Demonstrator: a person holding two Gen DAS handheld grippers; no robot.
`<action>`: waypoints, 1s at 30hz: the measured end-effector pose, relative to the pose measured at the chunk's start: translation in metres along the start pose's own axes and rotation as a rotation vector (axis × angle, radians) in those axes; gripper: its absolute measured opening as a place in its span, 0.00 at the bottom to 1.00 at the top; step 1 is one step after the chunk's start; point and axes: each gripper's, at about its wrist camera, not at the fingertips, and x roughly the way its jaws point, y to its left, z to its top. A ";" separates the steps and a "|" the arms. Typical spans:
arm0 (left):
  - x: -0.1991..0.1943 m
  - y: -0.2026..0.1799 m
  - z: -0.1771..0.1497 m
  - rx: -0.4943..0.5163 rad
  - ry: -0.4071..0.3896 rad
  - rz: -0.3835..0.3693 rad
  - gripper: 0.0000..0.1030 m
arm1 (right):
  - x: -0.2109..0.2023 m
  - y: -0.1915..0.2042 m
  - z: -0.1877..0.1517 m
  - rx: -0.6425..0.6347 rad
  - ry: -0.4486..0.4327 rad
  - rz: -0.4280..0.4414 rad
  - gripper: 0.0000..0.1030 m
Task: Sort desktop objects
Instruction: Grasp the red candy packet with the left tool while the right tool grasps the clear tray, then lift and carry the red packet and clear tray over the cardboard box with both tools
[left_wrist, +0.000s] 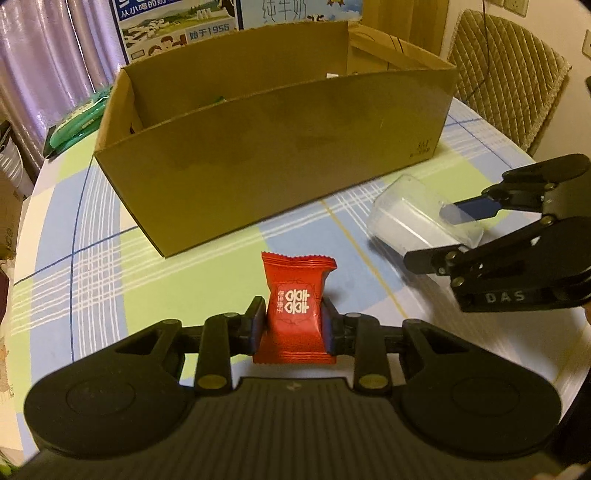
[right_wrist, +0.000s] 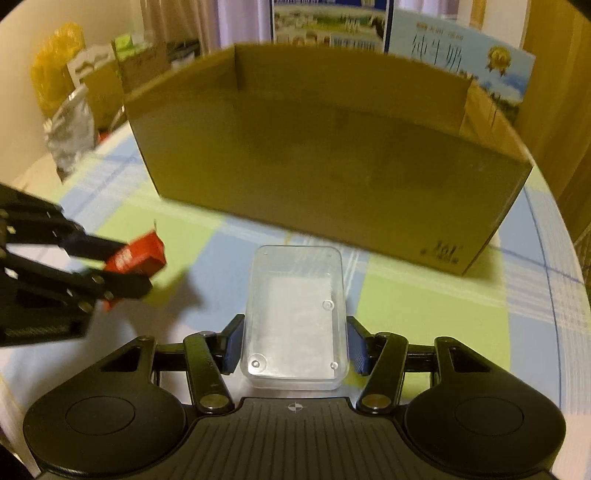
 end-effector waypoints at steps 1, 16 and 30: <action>-0.001 0.000 0.000 -0.002 0.000 0.001 0.25 | -0.001 0.001 0.001 0.002 -0.005 0.004 0.51; 0.000 0.000 0.003 -0.006 0.006 0.001 0.25 | -0.006 0.003 0.004 0.011 -0.019 0.027 0.51; -0.025 0.003 0.022 -0.014 -0.070 0.003 0.25 | -0.053 -0.005 0.018 0.049 -0.171 0.017 0.51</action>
